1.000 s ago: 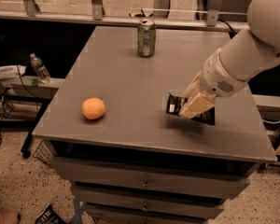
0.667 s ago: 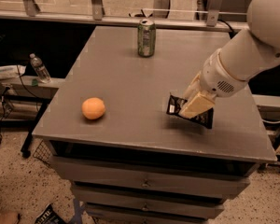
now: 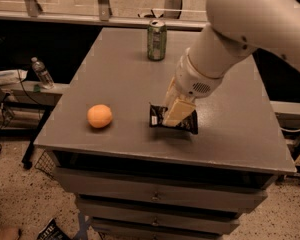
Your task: Move rxbar chocolate near orange
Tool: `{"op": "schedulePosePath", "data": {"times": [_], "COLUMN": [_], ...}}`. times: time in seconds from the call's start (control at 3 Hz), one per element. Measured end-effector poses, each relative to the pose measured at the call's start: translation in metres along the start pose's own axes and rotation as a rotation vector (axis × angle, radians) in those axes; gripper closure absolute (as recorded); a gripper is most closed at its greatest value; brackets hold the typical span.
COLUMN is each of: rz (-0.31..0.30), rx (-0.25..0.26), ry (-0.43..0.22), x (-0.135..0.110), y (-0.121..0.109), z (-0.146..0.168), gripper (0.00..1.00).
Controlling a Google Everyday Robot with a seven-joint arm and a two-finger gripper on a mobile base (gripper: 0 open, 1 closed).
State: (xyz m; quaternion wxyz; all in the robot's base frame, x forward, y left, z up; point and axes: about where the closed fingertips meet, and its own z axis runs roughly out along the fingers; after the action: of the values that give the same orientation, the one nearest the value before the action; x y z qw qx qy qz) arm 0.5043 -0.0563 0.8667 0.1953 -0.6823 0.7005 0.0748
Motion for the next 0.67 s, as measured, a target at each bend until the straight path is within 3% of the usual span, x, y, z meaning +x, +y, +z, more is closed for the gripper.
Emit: {"op": "schedulePosePath", "data": {"times": [0.33,0.67], "rz": [-0.094,-0.13], "rx": [-0.066,-0.118], "ry": [0.005,0.007], "x": [-0.031,-0.044], "y": [0.003,0.002], "z": [0.023,0.044], "gripper": [1.0,1.0]}}
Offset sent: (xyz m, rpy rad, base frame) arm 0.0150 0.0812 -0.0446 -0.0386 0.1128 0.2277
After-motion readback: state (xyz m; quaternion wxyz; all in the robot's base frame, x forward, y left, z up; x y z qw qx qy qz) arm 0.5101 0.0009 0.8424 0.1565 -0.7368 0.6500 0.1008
